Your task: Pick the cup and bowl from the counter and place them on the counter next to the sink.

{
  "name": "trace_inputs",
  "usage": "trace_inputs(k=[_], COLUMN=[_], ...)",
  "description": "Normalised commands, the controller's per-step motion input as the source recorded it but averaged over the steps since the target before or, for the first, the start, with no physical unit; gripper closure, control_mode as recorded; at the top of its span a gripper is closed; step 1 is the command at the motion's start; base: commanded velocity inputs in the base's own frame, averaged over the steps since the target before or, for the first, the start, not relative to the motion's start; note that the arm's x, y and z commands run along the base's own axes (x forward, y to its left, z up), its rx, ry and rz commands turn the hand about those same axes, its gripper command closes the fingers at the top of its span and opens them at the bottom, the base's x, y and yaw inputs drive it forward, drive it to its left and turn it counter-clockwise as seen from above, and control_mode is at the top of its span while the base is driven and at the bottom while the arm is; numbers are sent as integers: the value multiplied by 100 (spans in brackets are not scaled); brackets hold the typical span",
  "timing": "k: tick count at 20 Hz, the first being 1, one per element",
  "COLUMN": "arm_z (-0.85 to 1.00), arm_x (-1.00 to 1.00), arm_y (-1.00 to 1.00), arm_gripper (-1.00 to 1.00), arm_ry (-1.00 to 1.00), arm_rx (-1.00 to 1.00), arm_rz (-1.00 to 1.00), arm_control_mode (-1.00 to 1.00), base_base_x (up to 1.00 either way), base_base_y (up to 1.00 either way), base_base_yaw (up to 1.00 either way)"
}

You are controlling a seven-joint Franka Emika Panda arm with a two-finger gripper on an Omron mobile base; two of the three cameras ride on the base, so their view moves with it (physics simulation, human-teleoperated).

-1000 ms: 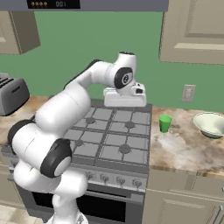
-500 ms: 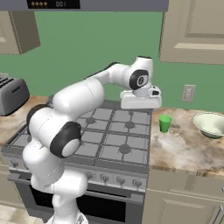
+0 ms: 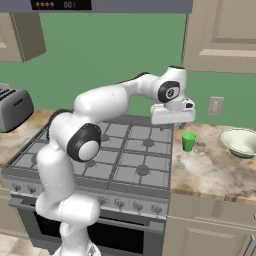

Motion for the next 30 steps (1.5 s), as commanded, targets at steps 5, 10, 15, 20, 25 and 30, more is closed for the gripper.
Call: trace_inputs(k=[5, 10, 15, 20, 25, 30], arm_z=[-13, -25, -21, -7, 0, -1], arm_x=[53, 35, 9, 3, 33, 15], arm_y=[-16, -1, -11, -1, 1, 4], arm_gripper=[-100, -100, -100, -100, -100, -100], arm_ry=[0, -9, -15, -5, 1, 0], arm_rx=[0, 3, 8, 3, 0, 0], arm_rz=[0, 0, 0, -1, -1, -4], arm_control_mode=[-100, -100, -100, -100, -100, -100], base_base_x=[0, 0, 0, 0, 0, 0], base_base_y=[0, 0, 0, 0, 0, 0], base_base_yaw=[0, 0, 0, 0, 0, 0])
